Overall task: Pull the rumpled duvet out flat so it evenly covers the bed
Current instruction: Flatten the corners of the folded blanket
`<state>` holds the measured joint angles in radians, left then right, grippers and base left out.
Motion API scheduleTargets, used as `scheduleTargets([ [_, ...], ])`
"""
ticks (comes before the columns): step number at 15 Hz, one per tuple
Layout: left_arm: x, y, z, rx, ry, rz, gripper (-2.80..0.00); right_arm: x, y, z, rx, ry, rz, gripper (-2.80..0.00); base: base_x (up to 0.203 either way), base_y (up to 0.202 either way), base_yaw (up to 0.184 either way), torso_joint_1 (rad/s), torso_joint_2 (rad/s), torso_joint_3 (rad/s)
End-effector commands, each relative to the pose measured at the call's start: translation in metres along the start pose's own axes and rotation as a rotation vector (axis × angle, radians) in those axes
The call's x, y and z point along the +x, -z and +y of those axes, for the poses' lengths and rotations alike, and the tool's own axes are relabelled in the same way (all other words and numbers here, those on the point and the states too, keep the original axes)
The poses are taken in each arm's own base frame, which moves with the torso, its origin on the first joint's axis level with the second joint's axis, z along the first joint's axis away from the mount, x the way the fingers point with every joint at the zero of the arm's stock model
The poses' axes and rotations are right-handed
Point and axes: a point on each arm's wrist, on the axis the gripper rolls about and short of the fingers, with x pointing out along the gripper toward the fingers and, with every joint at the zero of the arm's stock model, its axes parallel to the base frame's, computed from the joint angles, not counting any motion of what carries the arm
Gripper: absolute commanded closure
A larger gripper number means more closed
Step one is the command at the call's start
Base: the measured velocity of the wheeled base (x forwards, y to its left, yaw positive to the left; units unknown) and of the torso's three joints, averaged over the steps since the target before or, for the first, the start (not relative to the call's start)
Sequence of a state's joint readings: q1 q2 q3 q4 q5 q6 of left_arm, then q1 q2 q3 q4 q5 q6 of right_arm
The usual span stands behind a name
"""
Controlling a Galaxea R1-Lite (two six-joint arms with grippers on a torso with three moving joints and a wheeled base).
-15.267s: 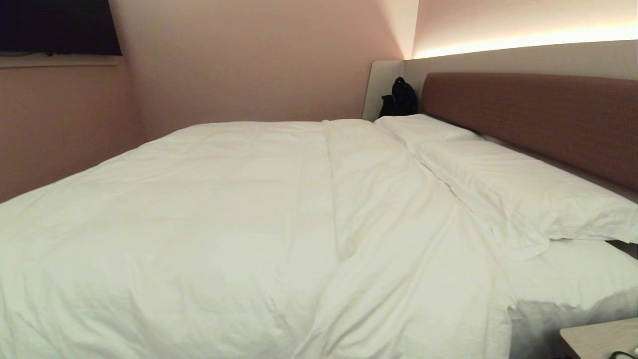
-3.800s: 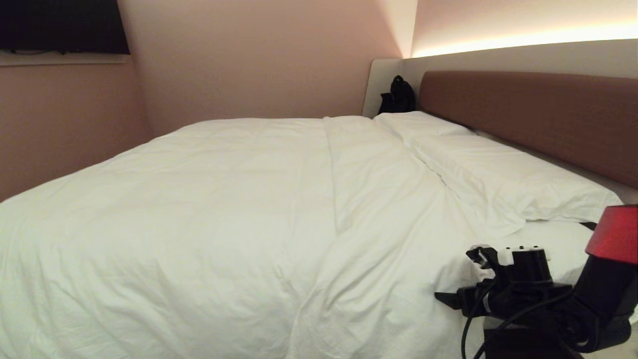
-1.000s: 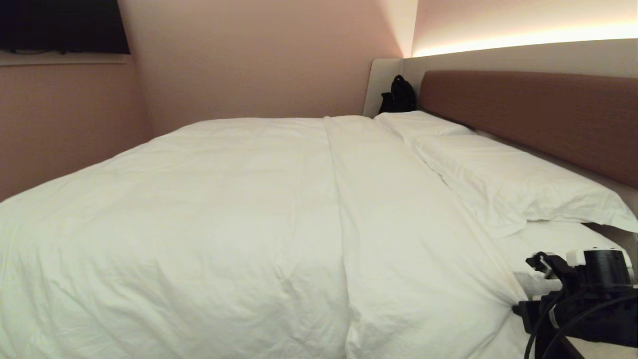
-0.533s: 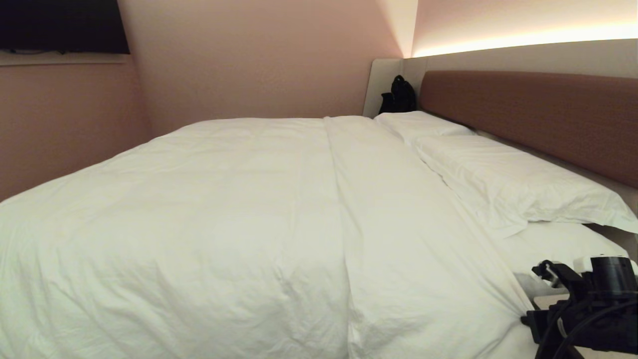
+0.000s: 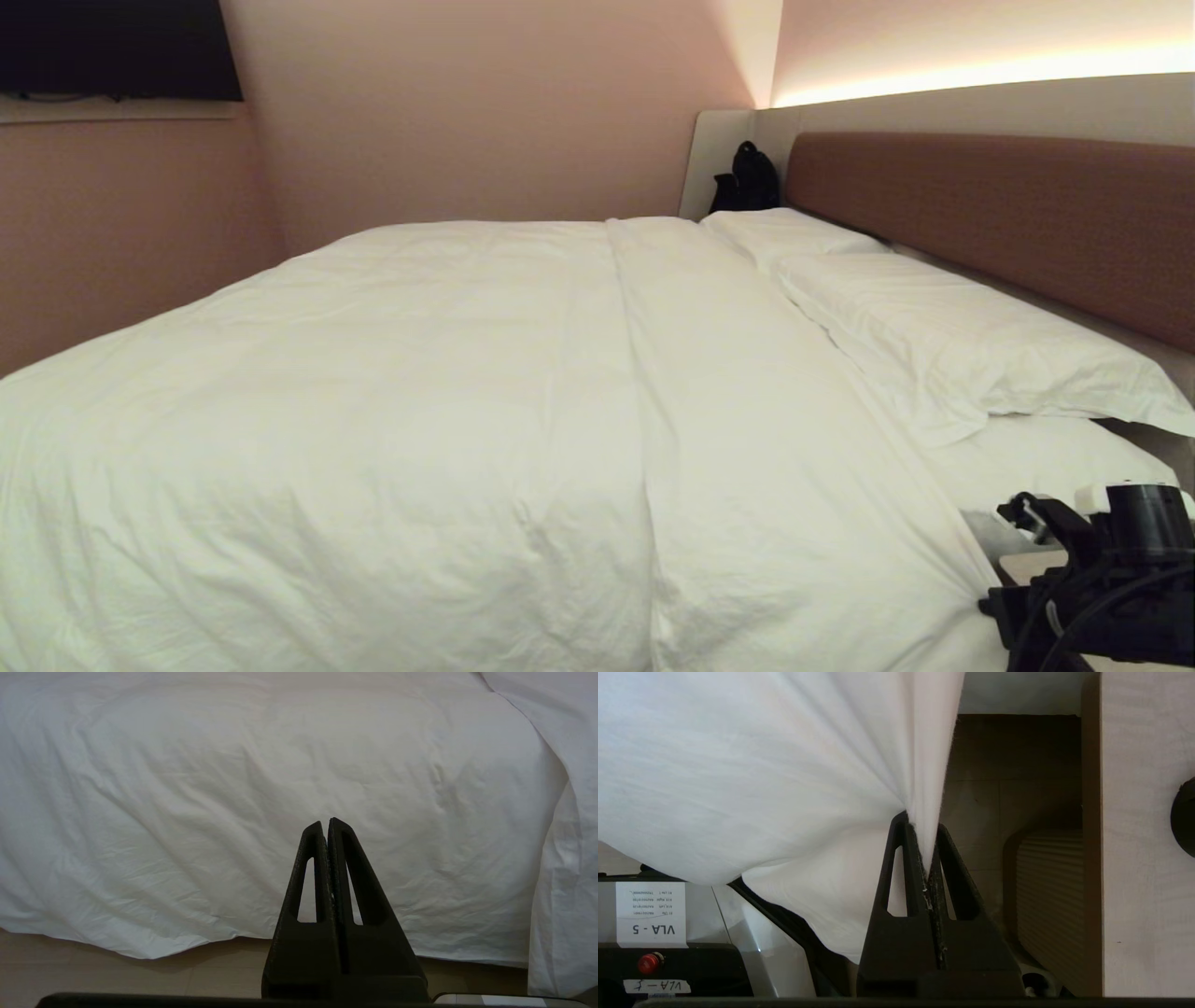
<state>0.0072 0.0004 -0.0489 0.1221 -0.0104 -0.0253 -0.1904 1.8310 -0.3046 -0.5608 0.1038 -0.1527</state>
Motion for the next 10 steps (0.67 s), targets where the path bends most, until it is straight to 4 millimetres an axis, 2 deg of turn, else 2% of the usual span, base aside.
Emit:
scheduleTargets([
  [1, 0.0, 0.0, 0.0, -0.001, 0.0, 0.002, 0.0, 0.001, 0.003, 0.001, -0.019, -0.007, 0.01, -2.8, 0.0, 0.0, 0.0, 0.0, 0.0, 0.0],
  [4, 0.0, 0.0, 0.0, 0.001, 0.0, 0.0, 0.0, 0.0, 0.005, 0.001, -0.023, -0.006, 0.014, -2.8, 0.0, 0.0, 0.0, 0.0, 0.0, 0.0],
  [10, 0.0, 0.0, 0.0, 0.001, 0.003, 0.002, 0.0, -0.016, 0.023, 0.005, -0.042, -0.009, 0.031, -2.8, 0.0, 0.0, 0.0, 0.0, 0.0, 0.0],
])
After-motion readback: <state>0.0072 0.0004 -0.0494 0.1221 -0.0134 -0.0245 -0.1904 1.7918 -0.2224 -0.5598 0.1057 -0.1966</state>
